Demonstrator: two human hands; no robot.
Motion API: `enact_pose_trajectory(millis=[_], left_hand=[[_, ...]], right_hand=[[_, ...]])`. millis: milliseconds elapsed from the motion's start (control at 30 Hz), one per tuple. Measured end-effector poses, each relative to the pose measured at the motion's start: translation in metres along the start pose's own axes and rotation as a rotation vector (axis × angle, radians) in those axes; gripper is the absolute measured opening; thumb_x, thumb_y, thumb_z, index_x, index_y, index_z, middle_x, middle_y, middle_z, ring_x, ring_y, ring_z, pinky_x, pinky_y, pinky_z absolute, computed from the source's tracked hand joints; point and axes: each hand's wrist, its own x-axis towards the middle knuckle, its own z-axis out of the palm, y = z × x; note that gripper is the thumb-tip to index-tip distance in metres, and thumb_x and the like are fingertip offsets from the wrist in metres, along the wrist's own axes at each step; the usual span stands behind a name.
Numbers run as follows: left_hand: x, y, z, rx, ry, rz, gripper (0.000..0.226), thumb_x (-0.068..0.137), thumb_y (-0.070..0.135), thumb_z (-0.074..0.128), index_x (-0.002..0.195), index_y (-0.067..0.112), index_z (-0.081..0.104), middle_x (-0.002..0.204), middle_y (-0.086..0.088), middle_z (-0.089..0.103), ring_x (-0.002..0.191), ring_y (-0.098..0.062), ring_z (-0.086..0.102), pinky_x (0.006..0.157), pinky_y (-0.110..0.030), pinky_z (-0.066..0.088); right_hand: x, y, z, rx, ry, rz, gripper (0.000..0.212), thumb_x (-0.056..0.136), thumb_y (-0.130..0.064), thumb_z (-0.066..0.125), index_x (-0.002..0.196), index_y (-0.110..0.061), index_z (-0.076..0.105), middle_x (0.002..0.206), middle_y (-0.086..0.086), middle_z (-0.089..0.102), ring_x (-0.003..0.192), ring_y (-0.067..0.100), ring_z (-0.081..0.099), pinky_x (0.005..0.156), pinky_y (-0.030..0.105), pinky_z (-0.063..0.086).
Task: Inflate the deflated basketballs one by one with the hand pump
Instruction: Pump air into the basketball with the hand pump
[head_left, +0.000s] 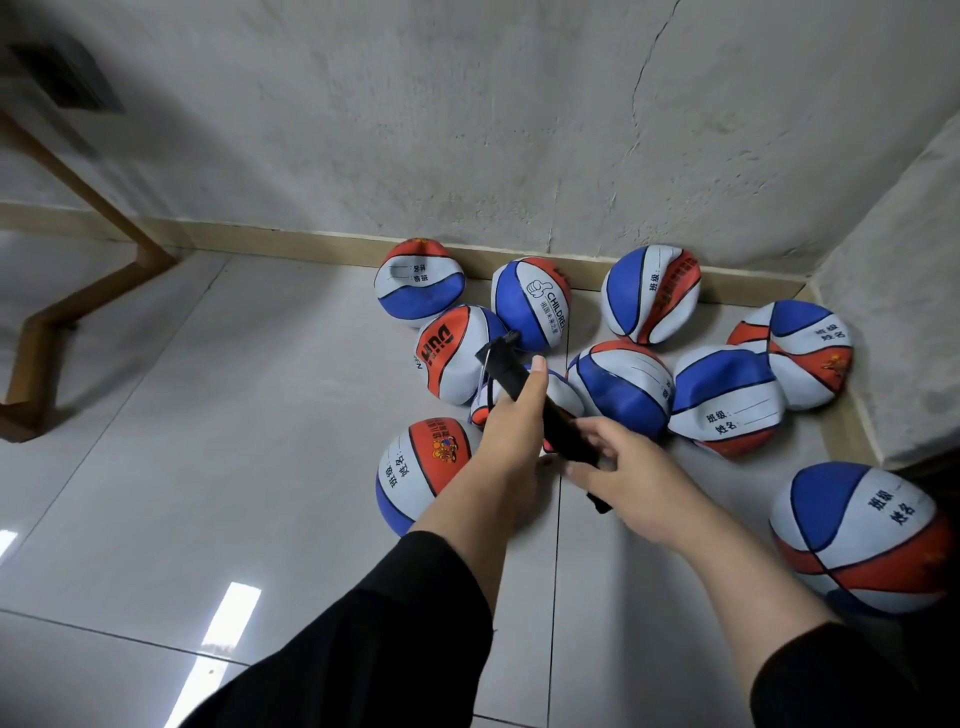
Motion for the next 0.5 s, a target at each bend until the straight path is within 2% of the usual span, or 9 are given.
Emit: enact_pose_trajectory(millis=[67, 167, 200, 267, 300, 333, 400, 433, 500], left_hand=[[-0.006, 0.003, 0.001, 0.006, -0.063, -0.004, 0.037, 0.102, 0.052, 0.059, 0.117, 0.019, 0.065, 0.105, 0.0, 0.073, 0.095, -0.013, 0.068, 0.087, -0.037, 0.053], [-0.013, 0.002, -0.007, 0.107, -0.183, 0.013, 0.015, 0.102, 0.023, 0.06, 0.114, 0.014, 0.06, 0.097, -0.005, 0.068, 0.085, -0.015, 0.065, 0.076, -0.032, 0.051], [-0.013, 0.001, -0.015, 0.171, -0.146, 0.069, 0.015, 0.1, 0.015, 0.058, 0.115, 0.013, 0.06, 0.098, -0.007, 0.068, 0.085, -0.016, 0.065, 0.076, -0.032, 0.051], [-0.008, -0.001, -0.041, 0.406, 0.133, 0.268, 0.02, 0.099, 0.01, 0.053, 0.117, 0.013, 0.062, 0.106, -0.006, 0.07, 0.093, -0.019, 0.066, 0.08, -0.029, 0.052], [-0.004, -0.004, -0.057, 0.594, 0.295, 0.378, 0.024, 0.1, 0.012, 0.051, 0.12, 0.016, 0.063, 0.114, -0.004, 0.069, 0.103, -0.021, 0.064, 0.083, -0.028, 0.05], [0.0, -0.009, -0.073, 0.827, 0.367, 0.447, 0.029, 0.102, 0.019, 0.05, 0.128, 0.021, 0.062, 0.129, -0.002, 0.064, 0.118, -0.024, 0.059, 0.092, -0.032, 0.047], [0.01, -0.023, -0.106, 1.268, 0.281, 0.389, 0.045, 0.102, 0.037, 0.051, 0.147, 0.033, 0.048, 0.159, 0.003, 0.039, 0.146, -0.026, 0.036, 0.114, -0.048, 0.035], [0.014, -0.031, -0.121, 1.394, 0.214, 0.321, 0.053, 0.101, 0.047, 0.052, 0.152, 0.038, 0.041, 0.166, 0.006, 0.027, 0.152, -0.024, 0.024, 0.118, -0.055, 0.029], [0.017, -0.044, -0.141, 1.426, 0.231, 0.262, 0.062, 0.096, 0.058, 0.056, 0.151, 0.037, 0.039, 0.166, 0.009, 0.022, 0.153, -0.021, 0.02, 0.117, -0.056, 0.03]], right_hand=[[0.002, -0.009, 0.005, -0.097, 0.009, 0.024, 0.026, 0.088, -0.035, 0.078, 0.107, -0.041, 0.062, 0.093, -0.013, 0.072, 0.079, 0.013, 0.068, 0.063, 0.038, 0.058], [0.005, -0.015, 0.012, -0.064, 0.049, 0.047, 0.03, 0.092, -0.018, 0.072, 0.112, -0.036, 0.058, 0.089, -0.002, 0.072, 0.07, 0.019, 0.065, 0.052, 0.034, 0.056], [0.006, -0.016, 0.014, -0.025, 0.071, 0.053, 0.023, 0.093, -0.013, 0.068, 0.107, -0.03, 0.059, 0.084, 0.003, 0.07, 0.065, 0.019, 0.063, 0.052, 0.035, 0.055], [0.007, -0.016, 0.017, 0.028, 0.116, 0.088, 0.011, 0.093, -0.013, 0.065, 0.096, -0.021, 0.057, 0.073, 0.008, 0.065, 0.056, 0.018, 0.059, 0.053, 0.039, 0.057], [0.007, -0.016, 0.019, 0.059, 0.122, 0.102, 0.01, 0.093, -0.015, 0.067, 0.093, -0.016, 0.057, 0.069, 0.007, 0.063, 0.054, 0.018, 0.057, 0.054, 0.041, 0.057], [0.007, -0.016, 0.021, 0.097, 0.122, 0.112, 0.014, 0.093, -0.017, 0.069, 0.092, -0.012, 0.056, 0.066, 0.007, 0.06, 0.053, 0.019, 0.055, 0.053, 0.04, 0.056], [0.007, -0.019, 0.029, 0.179, 0.109, 0.129, 0.021, 0.093, -0.019, 0.072, 0.086, -0.009, 0.055, 0.062, 0.007, 0.056, 0.051, 0.021, 0.05, 0.048, 0.032, 0.05], [0.007, -0.02, 0.033, 0.191, 0.106, 0.129, 0.023, 0.093, -0.02, 0.073, 0.083, -0.009, 0.055, 0.061, 0.007, 0.055, 0.05, 0.021, 0.049, 0.046, 0.028, 0.048], [0.011, -0.023, 0.039, 0.191, 0.109, 0.126, 0.024, 0.095, -0.019, 0.072, 0.078, -0.009, 0.057, 0.06, 0.009, 0.055, 0.05, 0.022, 0.051, 0.046, 0.027, 0.047]])
